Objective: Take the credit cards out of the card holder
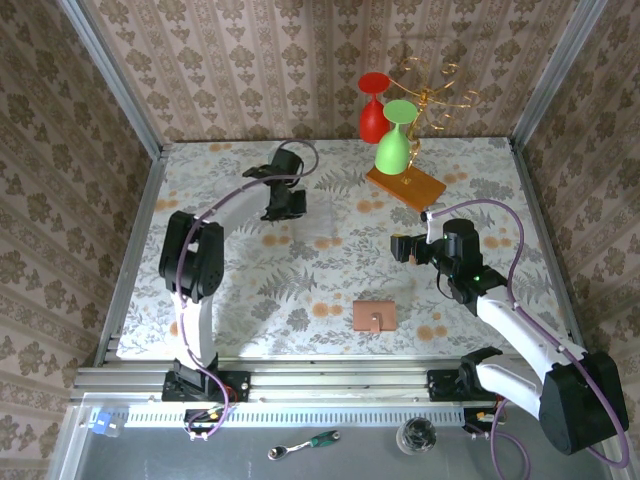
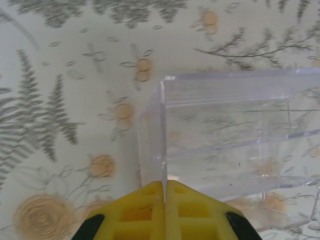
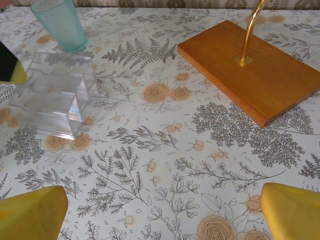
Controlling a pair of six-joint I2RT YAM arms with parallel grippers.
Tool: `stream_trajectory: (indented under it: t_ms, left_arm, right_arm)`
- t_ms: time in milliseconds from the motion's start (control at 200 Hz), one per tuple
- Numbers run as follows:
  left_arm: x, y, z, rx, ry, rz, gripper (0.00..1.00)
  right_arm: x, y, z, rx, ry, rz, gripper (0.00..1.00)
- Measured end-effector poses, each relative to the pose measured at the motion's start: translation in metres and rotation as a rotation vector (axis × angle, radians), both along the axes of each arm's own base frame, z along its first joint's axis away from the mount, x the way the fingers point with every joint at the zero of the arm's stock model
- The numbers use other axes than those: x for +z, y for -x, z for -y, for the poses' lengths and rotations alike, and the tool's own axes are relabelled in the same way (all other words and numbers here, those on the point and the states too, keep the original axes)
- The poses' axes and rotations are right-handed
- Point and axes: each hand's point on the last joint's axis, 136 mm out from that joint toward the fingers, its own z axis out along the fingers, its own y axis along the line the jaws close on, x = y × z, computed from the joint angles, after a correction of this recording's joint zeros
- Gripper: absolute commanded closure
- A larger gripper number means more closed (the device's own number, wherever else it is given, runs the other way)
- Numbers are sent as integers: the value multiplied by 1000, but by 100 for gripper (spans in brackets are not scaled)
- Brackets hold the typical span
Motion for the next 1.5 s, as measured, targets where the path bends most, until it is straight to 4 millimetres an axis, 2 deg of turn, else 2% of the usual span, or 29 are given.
stream_trajectory:
  t_ms: [105,215,520,800,1150,1245,1370,1500]
  left_arm:
    - [-1,-2,15,-24,0,-1,98]
    - [-3,-7,23,-33,0,-1,98]
    - [-6,-15,27,-33,-6,-13,94]
    - [-6,-15,29,-38,-1,-17,84]
    - [-6,-14,29,-43,1,-15,78]
    - [0,-14,29,-45,9,-7,76]
    - [18,-8,27,-55,28,24,71]
    - [38,3,23,-71,56,61,67]
  right_arm:
    - [1,0,0,0,-1,2,0]
    - [1,1,0,0,-1,3,0]
    - [3,1,1,-2,-1,6,0]
    - [2,2,1,-4,-2,2,0]
    - [7,10,0,-21,-42,-41,2]
    - [13,12,-4,-31,-74,-73,4]
    - [22,17,-12,-48,-135,-129,5]
    - [17,30,-22,-72,-203,-229,7]
